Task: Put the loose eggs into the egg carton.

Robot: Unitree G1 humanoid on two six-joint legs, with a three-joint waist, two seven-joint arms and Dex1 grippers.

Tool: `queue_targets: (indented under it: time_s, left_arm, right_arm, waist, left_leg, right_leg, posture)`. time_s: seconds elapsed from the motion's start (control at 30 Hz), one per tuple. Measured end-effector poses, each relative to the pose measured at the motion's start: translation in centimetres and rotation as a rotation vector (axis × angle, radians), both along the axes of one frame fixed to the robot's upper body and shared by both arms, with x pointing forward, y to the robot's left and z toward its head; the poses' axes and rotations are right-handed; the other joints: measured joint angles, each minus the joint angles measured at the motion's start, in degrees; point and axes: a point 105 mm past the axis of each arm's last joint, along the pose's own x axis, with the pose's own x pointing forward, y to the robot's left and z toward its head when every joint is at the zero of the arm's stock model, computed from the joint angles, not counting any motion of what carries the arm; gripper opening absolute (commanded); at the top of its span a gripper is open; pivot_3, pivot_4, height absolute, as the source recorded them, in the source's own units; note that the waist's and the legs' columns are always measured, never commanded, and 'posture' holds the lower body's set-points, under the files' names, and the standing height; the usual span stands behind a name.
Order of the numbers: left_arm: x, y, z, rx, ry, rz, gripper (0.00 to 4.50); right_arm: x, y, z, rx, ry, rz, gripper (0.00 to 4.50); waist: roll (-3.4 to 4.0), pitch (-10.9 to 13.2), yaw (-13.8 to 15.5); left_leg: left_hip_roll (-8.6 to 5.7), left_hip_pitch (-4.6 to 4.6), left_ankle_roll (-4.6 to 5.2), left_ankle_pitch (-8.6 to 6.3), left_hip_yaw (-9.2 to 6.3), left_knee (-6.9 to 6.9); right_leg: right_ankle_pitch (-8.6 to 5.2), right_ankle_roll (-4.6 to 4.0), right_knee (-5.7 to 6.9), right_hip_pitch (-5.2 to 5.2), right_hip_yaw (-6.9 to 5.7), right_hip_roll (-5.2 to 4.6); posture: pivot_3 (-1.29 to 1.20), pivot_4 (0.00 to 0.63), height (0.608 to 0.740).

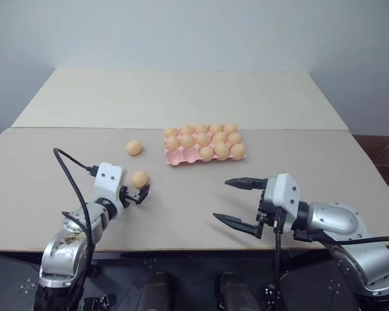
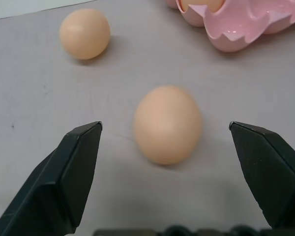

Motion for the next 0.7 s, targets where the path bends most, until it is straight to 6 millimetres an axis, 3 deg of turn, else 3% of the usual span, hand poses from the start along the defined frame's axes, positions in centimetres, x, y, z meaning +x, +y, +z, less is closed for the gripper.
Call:
queue_targets:
  time_s: [0.1, 0.27, 0.37, 0.57, 0.7]
  left_arm:
    - [0.6, 0.1, -0.5, -0.007, 0.028, 0.002, 3.93]
    - [1.1, -0.7, -0.7, -0.009, 0.044, -0.029, 2.29]
    - [1.1, -1.2, -0.8, -0.017, 0.046, -0.041, 1.58]
    - [1.1, -1.8, -0.5, -0.009, 0.026, -0.061, 1.38]
    - [2.0, -4.1, 2.3, 0.014, -0.079, -0.137, 1.38]
  right_arm:
    - [0.2, 0.1, 0.4, -0.001, -0.016, 0.004, 4.5]
    - [0.4, 0.2, 0.6, 0.0, -0.013, -0.007, 4.5]
    - [0.5, 0.2, 0.7, 0.002, -0.019, -0.008, 4.5]
    - [0.4, 0.0, 0.6, -0.02, -0.01, -0.011, 4.5]
    - [0.5, -0.1, 0.6, -0.026, -0.008, -0.014, 4.5]
  waist:
    - [0.0, 0.0, -0.05]
    - [-0.01, 0.0, -0.03]
    - [-0.01, 0.0, -0.03]
    - [-0.02, 0.01, 0.0]
    - [-0.04, 0.02, 0.5]
  left_leg:
    - [0.0, 0.01, 0.0, 0.0, 0.0, 0.0]
    - [0.0, 0.0, 0.0, 0.0, 0.0, 0.0]
    - [-0.01, 0.01, 0.0, 0.0, 0.0, 0.0]
    - [-0.01, 0.0, 0.0, 0.0, 0.0, 0.02]
    - [-0.03, 0.0, 0.0, 0.01, -0.01, 0.05]
  right_leg:
    - [0.02, -0.01, 0.01, 0.01, 0.0, 0.0]
    - [0.09, -0.11, 0.01, 0.01, 0.0, 0.0]
    - [0.11, -0.13, 0.01, 0.02, 0.0, 0.0]
    - [0.12, -0.14, 0.02, 0.02, 0.0, 0.0]
    - [0.14, -0.12, 0.03, 0.05, -0.01, 0.0]
  posture:
    - [0.0, 0.15, 0.74]
    - [0.0, 0.15, 0.74]
    - [0.0, 0.15, 0.74]
    - [0.0, 0.15, 0.74]
    - [0.0, 0.15, 0.74]
